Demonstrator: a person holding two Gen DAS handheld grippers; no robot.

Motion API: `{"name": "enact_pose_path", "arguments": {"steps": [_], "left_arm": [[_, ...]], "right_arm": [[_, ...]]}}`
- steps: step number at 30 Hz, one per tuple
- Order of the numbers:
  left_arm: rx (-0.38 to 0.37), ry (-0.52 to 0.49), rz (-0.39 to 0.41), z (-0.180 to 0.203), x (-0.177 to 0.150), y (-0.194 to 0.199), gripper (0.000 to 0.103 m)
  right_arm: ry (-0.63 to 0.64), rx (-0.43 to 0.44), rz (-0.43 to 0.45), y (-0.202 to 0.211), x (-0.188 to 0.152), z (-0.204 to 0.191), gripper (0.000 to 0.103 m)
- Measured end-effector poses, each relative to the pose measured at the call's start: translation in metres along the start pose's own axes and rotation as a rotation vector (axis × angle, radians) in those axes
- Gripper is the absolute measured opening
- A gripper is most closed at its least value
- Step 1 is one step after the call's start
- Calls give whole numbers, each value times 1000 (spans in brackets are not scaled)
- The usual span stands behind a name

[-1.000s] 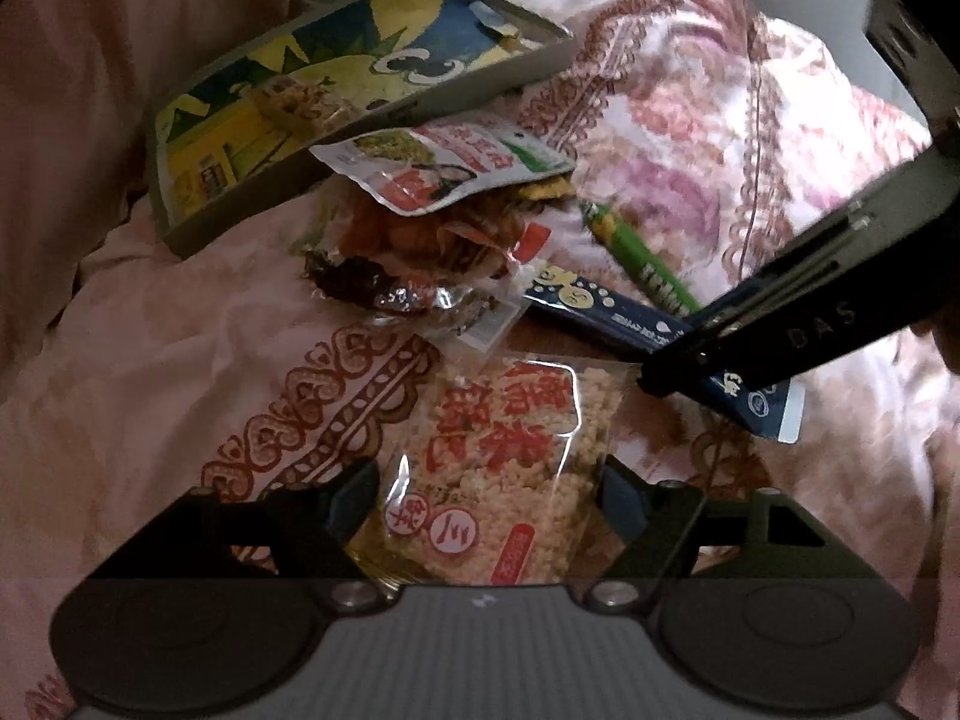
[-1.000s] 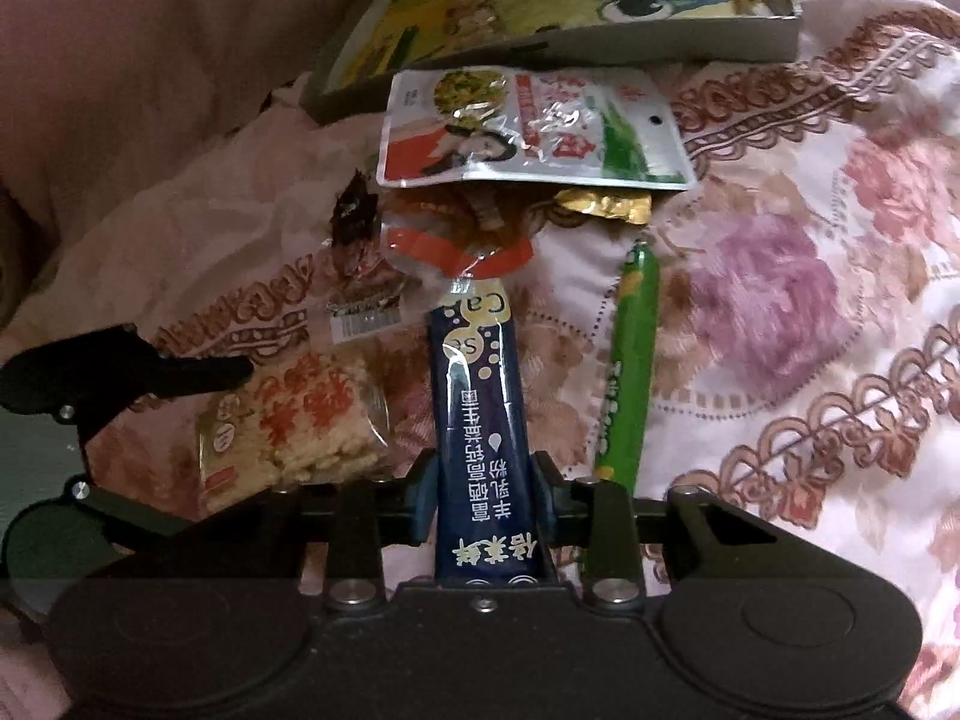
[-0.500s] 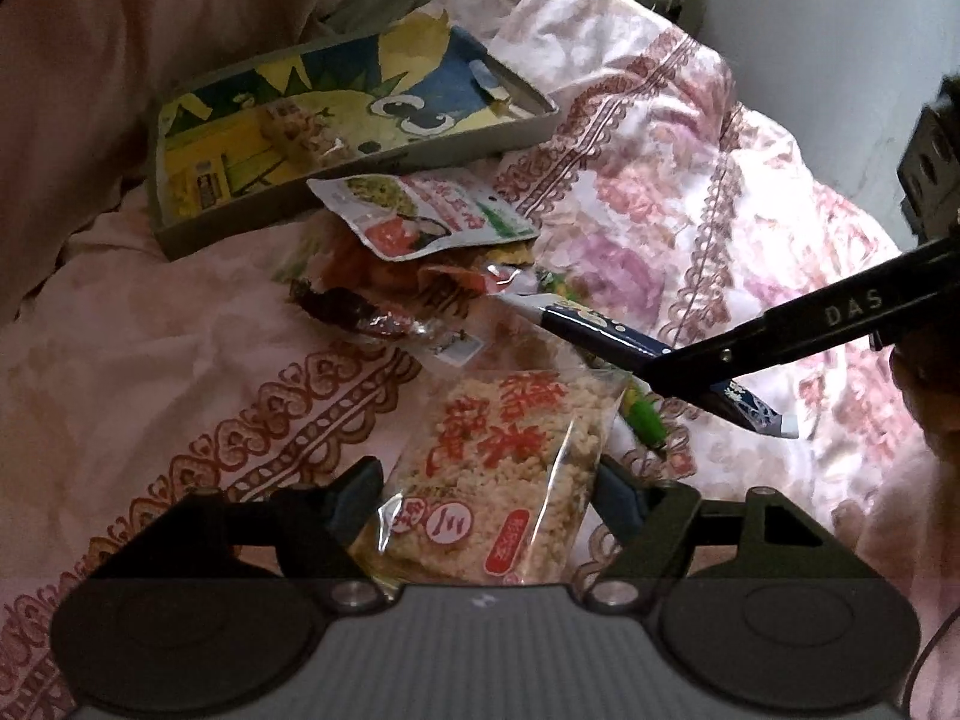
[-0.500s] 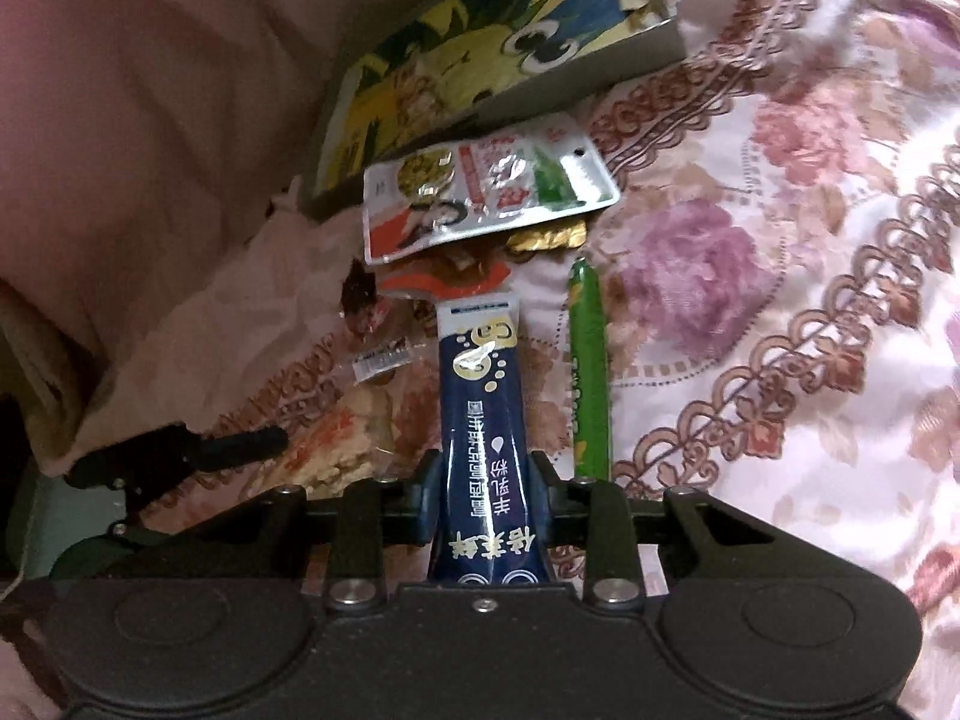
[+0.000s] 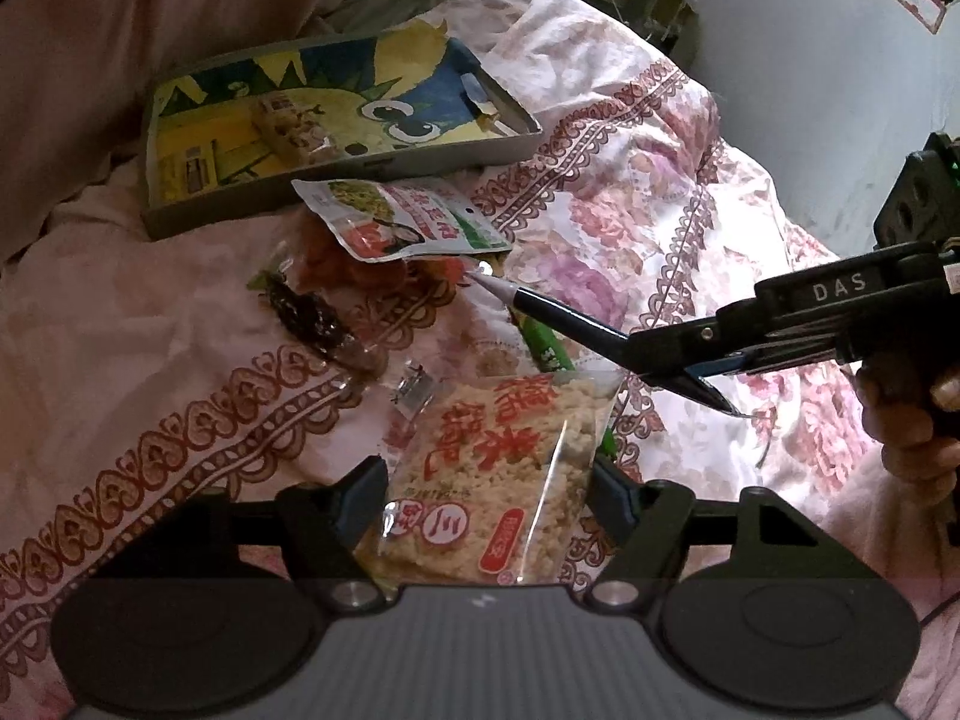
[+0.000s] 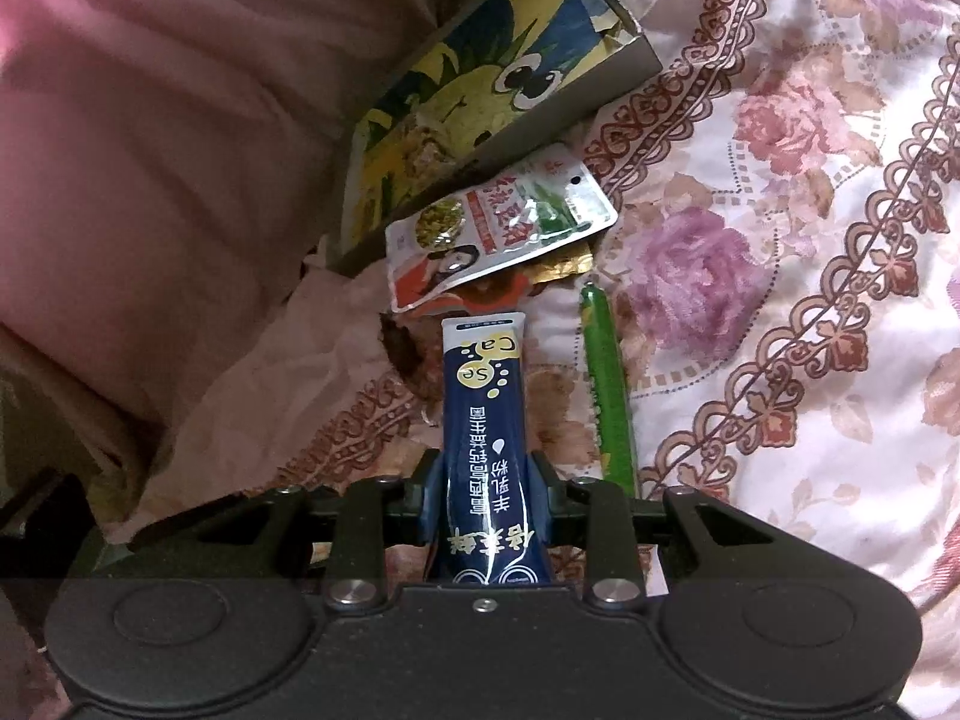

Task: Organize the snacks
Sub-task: 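Lift and carry both snacks over the yellow tray box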

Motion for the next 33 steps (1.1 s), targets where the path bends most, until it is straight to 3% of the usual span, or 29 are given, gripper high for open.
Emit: {"name": "enact_pose_path", "arguments": {"steps": [19, 30, 33], "left_arm": [[-18, 80, 130, -9, 3, 29, 75], [110, 145, 244, -22, 21, 39, 75], [114, 174, 264, -30, 35, 40, 75]], "right_arm": [[58, 192, 145, 22, 10, -18, 32], [62, 214, 182, 13, 29, -25, 32], [70, 217, 192, 10, 39, -29, 32]]}}
Point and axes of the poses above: each gripper's, at about its wrist camera, not at the fingertips, and y roughly against the way its jaws point, z to its right, x to its top, the point moved 3 cm from there along -y, roughly the way its jaws point, and after that the axes turned 11 degrees about -z, right-handed, at the moved point
